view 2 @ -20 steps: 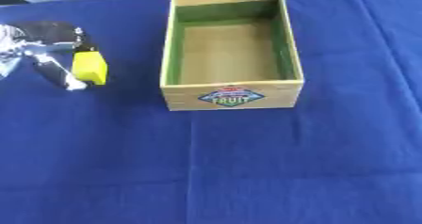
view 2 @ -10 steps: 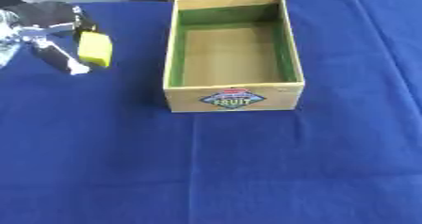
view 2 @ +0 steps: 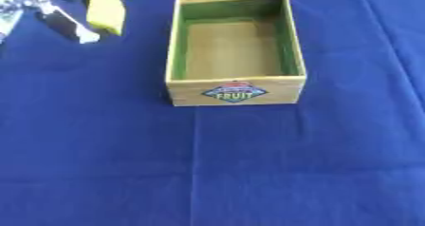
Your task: Pick up objects on the table and place them in the box.
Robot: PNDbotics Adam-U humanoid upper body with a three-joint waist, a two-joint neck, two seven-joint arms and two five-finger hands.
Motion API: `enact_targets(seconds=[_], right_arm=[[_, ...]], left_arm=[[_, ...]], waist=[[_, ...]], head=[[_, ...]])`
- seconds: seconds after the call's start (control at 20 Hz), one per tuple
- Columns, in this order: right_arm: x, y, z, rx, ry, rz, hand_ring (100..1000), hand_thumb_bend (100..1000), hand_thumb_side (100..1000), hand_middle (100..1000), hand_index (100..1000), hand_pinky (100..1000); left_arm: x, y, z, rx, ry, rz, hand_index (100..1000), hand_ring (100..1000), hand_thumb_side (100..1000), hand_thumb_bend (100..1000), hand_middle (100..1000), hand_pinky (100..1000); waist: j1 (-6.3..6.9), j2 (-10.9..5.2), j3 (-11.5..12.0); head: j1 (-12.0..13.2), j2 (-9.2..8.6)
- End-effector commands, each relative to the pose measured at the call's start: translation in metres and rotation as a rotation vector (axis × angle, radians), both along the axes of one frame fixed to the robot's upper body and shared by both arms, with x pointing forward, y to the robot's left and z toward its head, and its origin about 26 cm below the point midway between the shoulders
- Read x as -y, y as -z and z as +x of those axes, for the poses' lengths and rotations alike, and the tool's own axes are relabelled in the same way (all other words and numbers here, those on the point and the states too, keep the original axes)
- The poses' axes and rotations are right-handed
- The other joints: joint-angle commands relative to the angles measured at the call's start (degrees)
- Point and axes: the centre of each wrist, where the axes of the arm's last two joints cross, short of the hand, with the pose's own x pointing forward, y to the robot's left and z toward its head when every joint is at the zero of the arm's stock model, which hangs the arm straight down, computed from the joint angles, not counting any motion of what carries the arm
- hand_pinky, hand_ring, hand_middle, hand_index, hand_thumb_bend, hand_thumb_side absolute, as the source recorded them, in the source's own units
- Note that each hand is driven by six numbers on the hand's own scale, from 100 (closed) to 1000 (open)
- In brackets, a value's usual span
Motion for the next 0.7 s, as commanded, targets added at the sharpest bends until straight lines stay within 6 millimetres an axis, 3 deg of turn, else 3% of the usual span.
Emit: enact_targets(seconds=[0.05, 0.25, 0.35, 0.7], right_arm=[[0.000, -0.012, -0.003, 0.030, -0.008, -0.034, 675, 100, 1000, 530, 771, 685], [-0.001, -0.015, -0.002, 0.037, -0.022, -0.034, 676, 100, 1000, 531, 772, 686], [-0.002, -0.015, -0.002, 0.039, -0.027, -0.033, 676, 100, 1000, 531, 772, 686], [-0.007, -0.023, 0.001, 0.071, -0.066, -0.022, 677, 100, 1000, 535, 773, 687]], left_arm=[[0.020, -0.026, -0.005, 0.079, 0.048, -0.024, 548, 468, 257, 100, 345, 315], [0.067, -0.038, -0.006, 0.137, 0.145, -0.056, 541, 463, 243, 100, 339, 303], [0.080, -0.039, -0.006, 0.155, 0.162, -0.067, 541, 463, 243, 100, 339, 303], [0.137, -0.023, -0.002, 0.180, 0.232, -0.118, 530, 457, 254, 100, 332, 292]], waist=[[-0.24, -1.66, -0.27], [-0.12, -1.81, -0.95], [-0.08, -1.79, -1.09], [-0.12, -1.12, -3.37]], head=[[0.44, 0.52], [1.17, 0.45], [1.32, 0.36], [3.26, -0.99]])
